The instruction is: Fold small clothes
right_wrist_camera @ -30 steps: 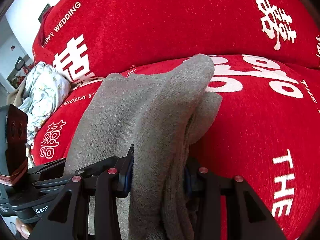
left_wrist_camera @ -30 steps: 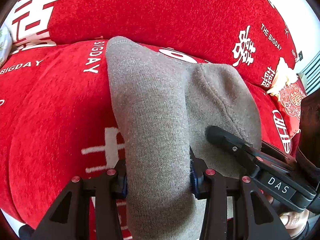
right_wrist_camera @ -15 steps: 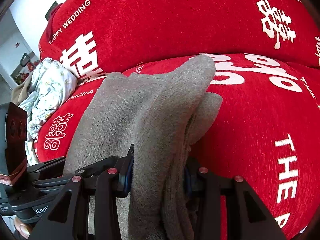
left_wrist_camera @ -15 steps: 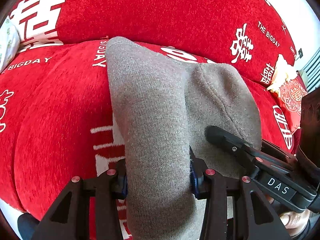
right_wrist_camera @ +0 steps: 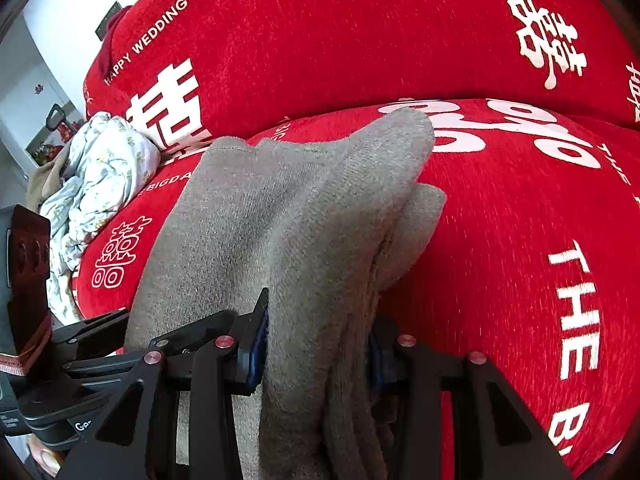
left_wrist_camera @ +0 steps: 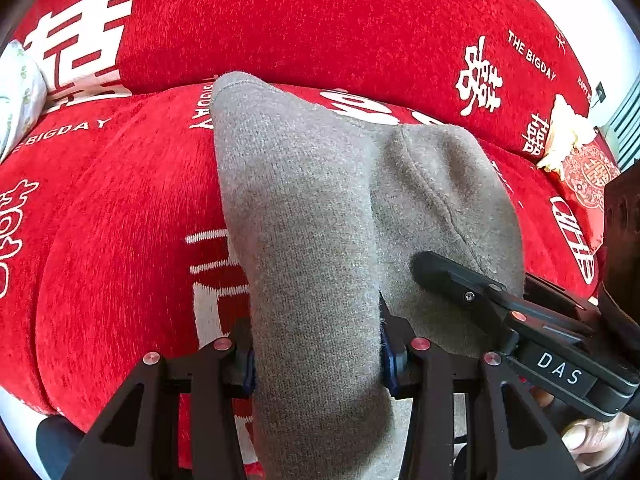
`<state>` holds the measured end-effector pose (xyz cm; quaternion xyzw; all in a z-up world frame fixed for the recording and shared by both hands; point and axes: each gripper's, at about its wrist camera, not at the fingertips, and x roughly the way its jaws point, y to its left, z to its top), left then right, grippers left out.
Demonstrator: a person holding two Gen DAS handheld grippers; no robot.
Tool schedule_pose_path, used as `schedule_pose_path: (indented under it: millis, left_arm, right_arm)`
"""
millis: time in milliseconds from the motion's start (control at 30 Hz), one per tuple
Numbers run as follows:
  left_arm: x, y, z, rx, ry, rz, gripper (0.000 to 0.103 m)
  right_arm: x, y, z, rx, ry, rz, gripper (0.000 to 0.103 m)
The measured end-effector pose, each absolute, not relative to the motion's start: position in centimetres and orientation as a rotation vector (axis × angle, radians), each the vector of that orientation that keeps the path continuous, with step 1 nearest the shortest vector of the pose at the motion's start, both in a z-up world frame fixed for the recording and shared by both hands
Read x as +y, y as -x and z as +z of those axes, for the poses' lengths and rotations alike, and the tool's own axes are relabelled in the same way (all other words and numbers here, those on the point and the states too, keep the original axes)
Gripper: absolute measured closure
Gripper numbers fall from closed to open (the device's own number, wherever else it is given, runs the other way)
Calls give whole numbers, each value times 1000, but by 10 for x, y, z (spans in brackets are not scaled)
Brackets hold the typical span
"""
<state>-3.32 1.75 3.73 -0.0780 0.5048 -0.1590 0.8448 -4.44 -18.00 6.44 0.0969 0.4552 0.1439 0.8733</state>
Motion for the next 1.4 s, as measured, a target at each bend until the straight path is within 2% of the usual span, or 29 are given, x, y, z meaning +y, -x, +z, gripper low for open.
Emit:
schedule_pose_path:
  millis: [433,633,733,833,900,1233,1400]
  left_arm:
    - [19,49,31,1048,150,-340,56]
    - [27,49,24,1044,181,-357,53]
    - [29,50,20,1045,185,-353,47]
    - [33,52,16,1042,189,-330,34]
    - [38,53,15,1043,194,-311,24]
    - [65,69,41,956,191,-202,23]
    - [69,65,37,967,160,-172,23]
  right_arm:
    - [-184,57,55,941,-204,325,60]
    - [-190,58,46,936,-218,341,60]
    - [-196,57,42,939,-241,350,59]
    - [-203,56,37,948,-268,355,53]
    - [-208,55,35,957,-288,348,46]
    - [-199,117,83,770,-165,450,43]
    - [-174,136,62,831,-109,603,39]
